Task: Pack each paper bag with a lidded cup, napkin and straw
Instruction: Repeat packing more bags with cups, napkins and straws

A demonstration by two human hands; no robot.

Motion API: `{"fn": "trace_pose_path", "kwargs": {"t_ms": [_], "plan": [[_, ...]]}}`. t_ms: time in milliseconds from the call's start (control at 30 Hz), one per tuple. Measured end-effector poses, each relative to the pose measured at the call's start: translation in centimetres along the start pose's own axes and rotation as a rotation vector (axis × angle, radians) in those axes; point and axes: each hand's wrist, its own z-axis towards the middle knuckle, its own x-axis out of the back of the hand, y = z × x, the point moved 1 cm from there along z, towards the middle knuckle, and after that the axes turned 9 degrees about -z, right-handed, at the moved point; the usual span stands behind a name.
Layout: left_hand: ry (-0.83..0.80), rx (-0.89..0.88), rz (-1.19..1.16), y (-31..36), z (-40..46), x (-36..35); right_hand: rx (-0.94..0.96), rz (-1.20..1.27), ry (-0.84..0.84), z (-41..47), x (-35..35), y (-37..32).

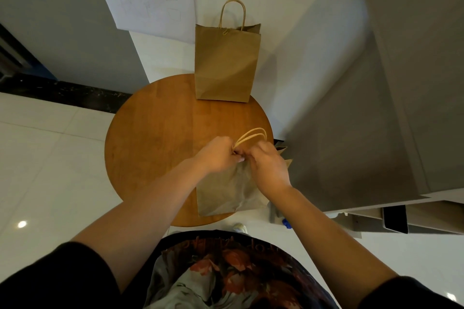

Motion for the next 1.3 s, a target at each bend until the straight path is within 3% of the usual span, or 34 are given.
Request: {"fn": "trace_pose_path", "kwargs": {"t_ms": [133,367,567,933,1100,1300], "plan": [[-0.001,0.014,0.014,0.2,0.0,0.1,-0.025,0.143,0.082,-0.6,-0.7,0.0],[-0.041,0.042,0.075,0.9,0.4,0.1,-0.04,0.07,-0.034,-0.5,-0.6,1.4],[-0.136,0.139,0.505,1.3,-0.3,1.7,-0.001,-0.233,-0.122,1.4,0.3,2.6],[0.104,0.19,0.277,-2.0,-0.8,10.4,0.192,-0.161,-0.079,9.9,3.9,-3.1],[0.302,0.126,0.144,-5.6,0.6,17.8,0.124,-0.118,-0.094,17.8,4.4,-7.2],[0.367,0.082,0.106,-10.5,5.2,27.5,0.058,-0.116,-0.078,27.2,3.9,-12.1]]}}
